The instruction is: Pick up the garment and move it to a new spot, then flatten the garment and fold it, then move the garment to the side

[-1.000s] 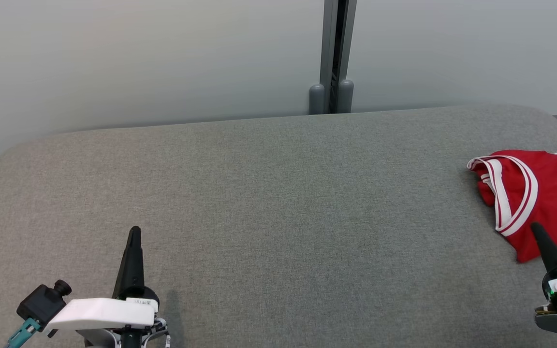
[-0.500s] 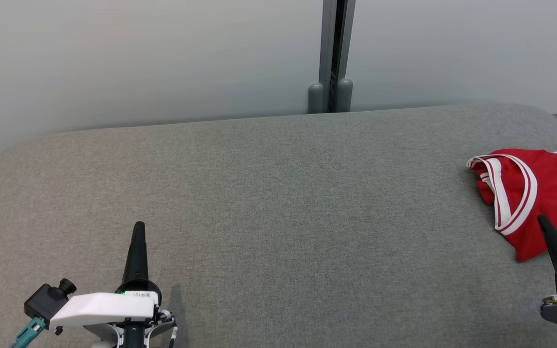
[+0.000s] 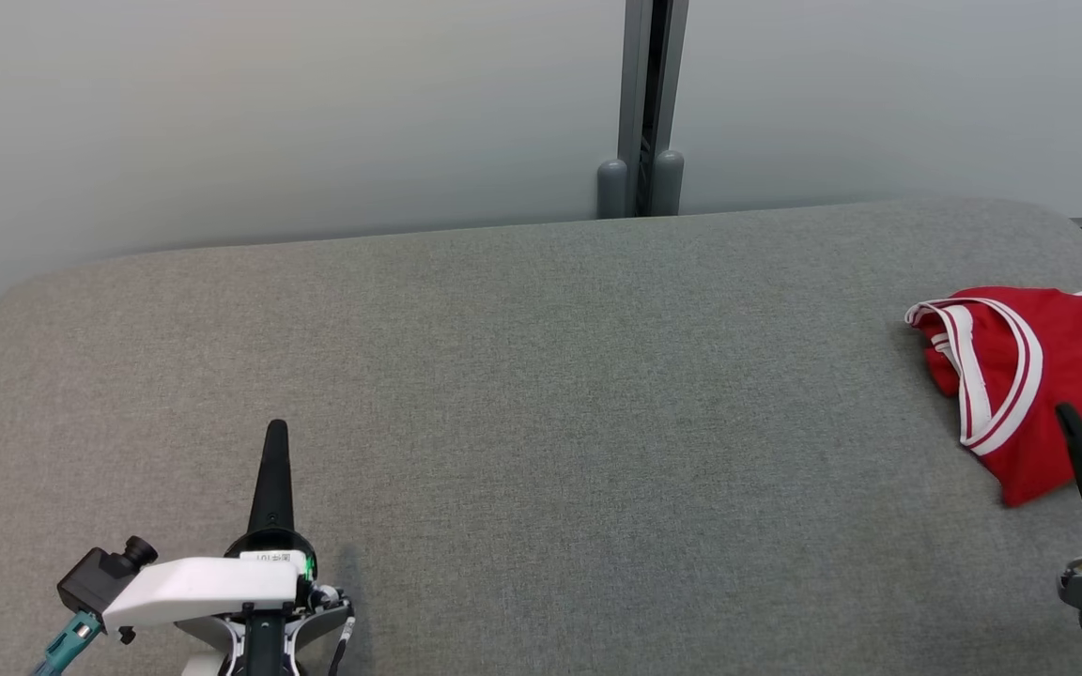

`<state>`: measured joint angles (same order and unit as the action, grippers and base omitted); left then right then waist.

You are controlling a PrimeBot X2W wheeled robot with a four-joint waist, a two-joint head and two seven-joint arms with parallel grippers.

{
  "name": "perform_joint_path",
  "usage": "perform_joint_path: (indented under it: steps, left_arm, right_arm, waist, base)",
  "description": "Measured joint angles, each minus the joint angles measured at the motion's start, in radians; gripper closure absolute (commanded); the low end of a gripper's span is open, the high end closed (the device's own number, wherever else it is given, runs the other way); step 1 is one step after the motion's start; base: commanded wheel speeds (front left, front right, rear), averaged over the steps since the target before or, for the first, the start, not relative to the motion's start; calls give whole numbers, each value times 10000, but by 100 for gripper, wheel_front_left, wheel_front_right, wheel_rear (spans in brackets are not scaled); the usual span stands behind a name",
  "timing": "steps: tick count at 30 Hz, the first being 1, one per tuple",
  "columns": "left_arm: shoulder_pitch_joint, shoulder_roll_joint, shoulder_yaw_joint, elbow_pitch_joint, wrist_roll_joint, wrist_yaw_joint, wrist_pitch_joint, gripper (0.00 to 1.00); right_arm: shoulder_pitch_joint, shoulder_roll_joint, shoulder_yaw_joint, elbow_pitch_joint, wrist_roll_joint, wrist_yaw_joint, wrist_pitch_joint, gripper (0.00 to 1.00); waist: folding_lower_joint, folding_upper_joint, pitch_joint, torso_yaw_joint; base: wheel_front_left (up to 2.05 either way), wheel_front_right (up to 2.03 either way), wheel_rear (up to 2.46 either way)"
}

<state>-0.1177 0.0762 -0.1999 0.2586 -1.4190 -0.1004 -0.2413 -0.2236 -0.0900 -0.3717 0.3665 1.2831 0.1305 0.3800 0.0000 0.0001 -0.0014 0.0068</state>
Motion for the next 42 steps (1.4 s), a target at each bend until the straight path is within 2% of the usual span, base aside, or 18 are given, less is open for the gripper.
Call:
perform_joint_path:
  steps: [34, 42]
  left_arm:
    - [-570, -278, -311, 376, -2383, -265, -192, 100]
    - [-599, -288, -322, 397, -2460, -293, -205, 100]
  right_arm:
    - [-817, -142, -644, 959, 2523, 0, 731, 100]
    - [-869, -155, -658, 989, 2627, 0, 734, 100]
  waist:
    - [0, 0, 76, -59]
    - [0, 0, 78, -61]
  base:
    - [0, 0, 0]
    - [0, 0, 0]
